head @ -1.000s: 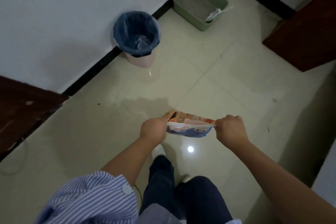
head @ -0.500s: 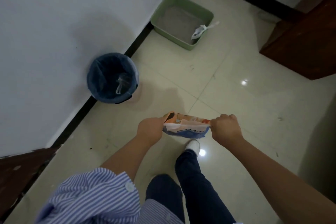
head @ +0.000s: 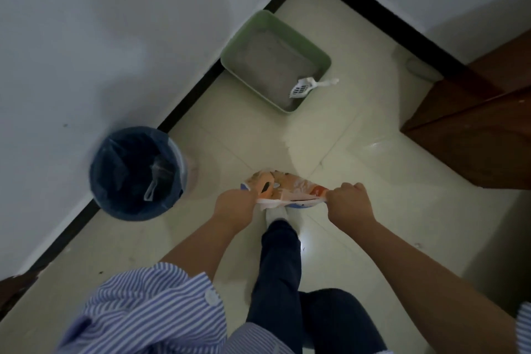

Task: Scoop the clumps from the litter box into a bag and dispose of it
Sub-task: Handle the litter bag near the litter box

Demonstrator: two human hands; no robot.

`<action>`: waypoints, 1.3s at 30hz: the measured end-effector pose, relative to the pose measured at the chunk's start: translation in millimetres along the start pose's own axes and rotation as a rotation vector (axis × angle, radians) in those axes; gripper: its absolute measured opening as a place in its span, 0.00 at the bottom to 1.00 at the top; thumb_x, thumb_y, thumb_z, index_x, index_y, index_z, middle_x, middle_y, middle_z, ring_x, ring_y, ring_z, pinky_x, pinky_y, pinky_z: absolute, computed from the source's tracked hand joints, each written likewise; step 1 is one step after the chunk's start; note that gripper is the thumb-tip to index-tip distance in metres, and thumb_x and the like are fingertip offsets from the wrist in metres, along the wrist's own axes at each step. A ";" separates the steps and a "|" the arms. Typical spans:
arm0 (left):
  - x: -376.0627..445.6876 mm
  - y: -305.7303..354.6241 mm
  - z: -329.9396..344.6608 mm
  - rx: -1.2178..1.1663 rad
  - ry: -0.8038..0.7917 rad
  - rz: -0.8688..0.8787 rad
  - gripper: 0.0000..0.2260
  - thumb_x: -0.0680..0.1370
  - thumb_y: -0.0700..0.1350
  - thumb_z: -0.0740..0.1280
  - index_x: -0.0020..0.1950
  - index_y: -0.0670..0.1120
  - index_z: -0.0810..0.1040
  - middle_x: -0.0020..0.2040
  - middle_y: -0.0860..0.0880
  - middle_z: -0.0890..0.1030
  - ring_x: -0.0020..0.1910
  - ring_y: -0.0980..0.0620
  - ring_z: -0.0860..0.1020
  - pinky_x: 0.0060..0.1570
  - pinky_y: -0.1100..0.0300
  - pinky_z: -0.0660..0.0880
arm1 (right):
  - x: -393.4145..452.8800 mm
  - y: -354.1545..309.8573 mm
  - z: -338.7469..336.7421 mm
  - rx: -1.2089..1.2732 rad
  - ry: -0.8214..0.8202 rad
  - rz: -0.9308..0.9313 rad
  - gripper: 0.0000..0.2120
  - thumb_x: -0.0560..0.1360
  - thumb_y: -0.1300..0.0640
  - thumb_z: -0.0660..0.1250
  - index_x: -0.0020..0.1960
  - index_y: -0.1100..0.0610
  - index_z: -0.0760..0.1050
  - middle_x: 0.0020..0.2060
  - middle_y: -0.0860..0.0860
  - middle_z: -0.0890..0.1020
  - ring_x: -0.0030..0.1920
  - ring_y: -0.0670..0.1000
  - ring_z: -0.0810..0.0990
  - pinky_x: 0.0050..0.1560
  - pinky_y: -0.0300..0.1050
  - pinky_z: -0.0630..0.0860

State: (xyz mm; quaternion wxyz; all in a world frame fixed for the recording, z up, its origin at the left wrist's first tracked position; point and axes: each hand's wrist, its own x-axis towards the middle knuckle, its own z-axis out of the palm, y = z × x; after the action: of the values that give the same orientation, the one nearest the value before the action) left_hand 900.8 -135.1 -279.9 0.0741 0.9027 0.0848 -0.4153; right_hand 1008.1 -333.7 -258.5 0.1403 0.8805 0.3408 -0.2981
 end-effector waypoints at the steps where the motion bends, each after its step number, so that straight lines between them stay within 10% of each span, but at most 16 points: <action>1: 14.8 0.1 -4.4 -0.005 -0.010 0.008 0.16 0.81 0.40 0.52 0.69 0.44 0.66 0.61 0.44 0.76 0.58 0.45 0.76 0.55 0.54 0.72 | 13.6 6.5 -2.7 0.004 0.000 -0.004 0.13 0.74 0.63 0.57 0.56 0.57 0.73 0.50 0.53 0.81 0.55 0.54 0.75 0.57 0.46 0.64; 23: 181.4 54.6 -9.8 -0.189 -0.046 -0.088 0.17 0.81 0.39 0.52 0.69 0.42 0.64 0.60 0.44 0.75 0.57 0.48 0.75 0.52 0.58 0.70 | 184.6 109.4 24.6 -0.059 -0.068 -0.054 0.08 0.73 0.62 0.59 0.49 0.58 0.76 0.47 0.53 0.80 0.53 0.55 0.74 0.56 0.47 0.64; 29: 199.7 58.2 -41.4 -0.261 0.022 -0.084 0.16 0.81 0.45 0.58 0.67 0.44 0.66 0.63 0.44 0.70 0.58 0.46 0.72 0.50 0.56 0.71 | 190.3 103.0 27.6 -0.004 0.076 -0.100 0.14 0.44 0.59 0.80 0.23 0.54 0.77 0.25 0.53 0.76 0.28 0.54 0.76 0.33 0.44 0.73; 34: 215.8 62.9 -53.1 -0.160 0.004 -0.017 0.18 0.79 0.43 0.60 0.68 0.46 0.64 0.65 0.45 0.67 0.61 0.47 0.70 0.54 0.56 0.72 | 193.8 111.3 37.8 0.014 -0.083 -0.026 0.08 0.72 0.59 0.65 0.50 0.54 0.79 0.48 0.53 0.77 0.51 0.54 0.75 0.52 0.47 0.67; 39: 220.3 60.1 -58.8 -0.102 0.030 -0.060 0.16 0.80 0.46 0.60 0.67 0.46 0.66 0.64 0.46 0.67 0.61 0.49 0.68 0.55 0.58 0.71 | 207.6 117.2 47.2 0.089 0.075 -0.085 0.17 0.38 0.62 0.79 0.22 0.54 0.75 0.27 0.53 0.77 0.28 0.54 0.77 0.28 0.42 0.71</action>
State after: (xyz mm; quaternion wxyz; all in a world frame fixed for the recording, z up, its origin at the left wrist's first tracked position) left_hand 1098.2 -161.5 -406.2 0.1061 0.9010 0.1340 -0.3988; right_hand 1190.5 -333.1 -419.2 0.0753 0.8812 0.3692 -0.2855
